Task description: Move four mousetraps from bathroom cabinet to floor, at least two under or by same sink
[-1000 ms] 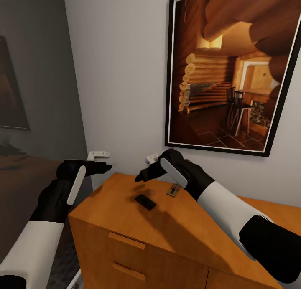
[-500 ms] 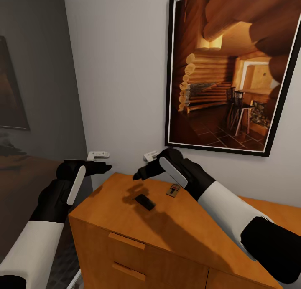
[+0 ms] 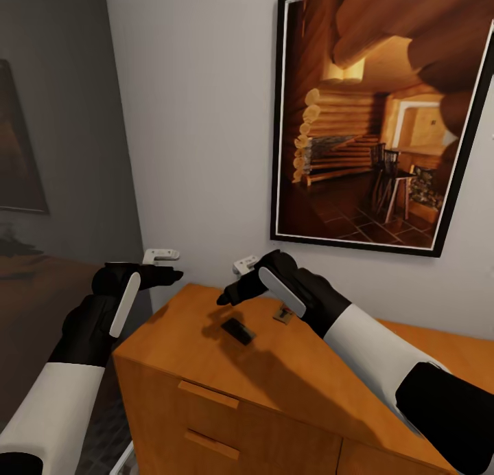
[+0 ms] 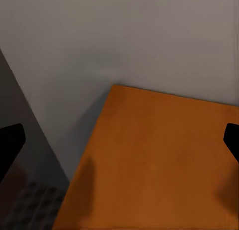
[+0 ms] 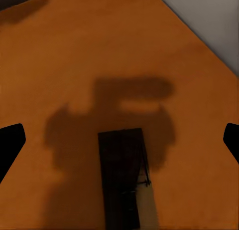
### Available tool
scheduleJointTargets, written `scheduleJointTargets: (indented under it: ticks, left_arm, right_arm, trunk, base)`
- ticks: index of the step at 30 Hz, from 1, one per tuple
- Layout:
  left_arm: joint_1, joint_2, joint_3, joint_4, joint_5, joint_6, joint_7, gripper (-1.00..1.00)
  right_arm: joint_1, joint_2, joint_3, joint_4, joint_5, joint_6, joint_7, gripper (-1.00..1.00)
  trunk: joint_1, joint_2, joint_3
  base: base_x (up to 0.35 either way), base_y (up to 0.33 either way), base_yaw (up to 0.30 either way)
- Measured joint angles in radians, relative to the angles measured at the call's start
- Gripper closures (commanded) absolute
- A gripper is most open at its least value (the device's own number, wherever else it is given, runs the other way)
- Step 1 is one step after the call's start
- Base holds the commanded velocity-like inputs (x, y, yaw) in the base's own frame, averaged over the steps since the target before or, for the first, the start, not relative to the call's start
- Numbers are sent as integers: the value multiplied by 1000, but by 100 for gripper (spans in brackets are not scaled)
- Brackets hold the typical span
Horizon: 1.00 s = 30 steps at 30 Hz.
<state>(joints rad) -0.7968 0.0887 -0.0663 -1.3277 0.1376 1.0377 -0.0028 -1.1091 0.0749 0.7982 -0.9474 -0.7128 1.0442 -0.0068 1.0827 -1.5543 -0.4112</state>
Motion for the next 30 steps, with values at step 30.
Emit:
scheduleJointTargets:
  ticks: [30]
  left_arm:
    - [0, -1, 0, 0, -1, -3, 0, -100]
  right_arm:
    - [4, -1, -5, 2, 2, 0, -1, -100]
  trunk:
    - [0, 0, 0]
  base:
    - [-51, 0, 0]
